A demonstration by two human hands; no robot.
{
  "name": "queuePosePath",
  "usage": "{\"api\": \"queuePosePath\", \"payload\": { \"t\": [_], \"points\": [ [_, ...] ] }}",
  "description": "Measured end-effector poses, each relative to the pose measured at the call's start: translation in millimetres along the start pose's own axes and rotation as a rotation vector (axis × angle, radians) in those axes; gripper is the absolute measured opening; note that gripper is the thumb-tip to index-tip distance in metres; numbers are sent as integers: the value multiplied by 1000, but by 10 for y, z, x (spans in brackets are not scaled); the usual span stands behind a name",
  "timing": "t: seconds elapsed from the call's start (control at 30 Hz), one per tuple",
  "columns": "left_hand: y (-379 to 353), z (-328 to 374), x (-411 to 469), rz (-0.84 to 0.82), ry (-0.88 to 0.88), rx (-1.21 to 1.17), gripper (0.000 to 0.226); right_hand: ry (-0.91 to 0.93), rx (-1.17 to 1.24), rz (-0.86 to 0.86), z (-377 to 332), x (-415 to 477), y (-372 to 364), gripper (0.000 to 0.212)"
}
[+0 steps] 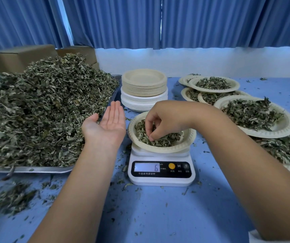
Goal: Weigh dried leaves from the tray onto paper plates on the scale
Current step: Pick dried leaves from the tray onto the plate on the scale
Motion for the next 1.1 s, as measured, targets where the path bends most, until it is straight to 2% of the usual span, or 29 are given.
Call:
{"api": "queuePosePath", "payload": {
  "t": [0.17,0.37,0.6,0.83,1.1],
  "points": [
    [4,0,7,1,2,4,39,-19,-36,-17,32,42,-74,3],
    [1,2,14,-1,2,3,40,-21,28,-26,46,20,-68,4],
    [-3,4,10,2,6,-8,39,-39,84,120,72,-5,167,12],
    [17,32,20,42,35,23,41,-61,74,163,33,46,117,9],
    [31,24,13,72,97,39,42,-11,137,353,-155,107,237,8]
  ]
}}
Point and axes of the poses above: each hand's wrist, its own x-axis towards the middle knuckle, its own y-axis out of the back of the hand, z = x × y, the point moved 10 cm from there along x, towards the middle knuckle, and after that the axes turned 5 degrees about z, right-handed, at the moved point
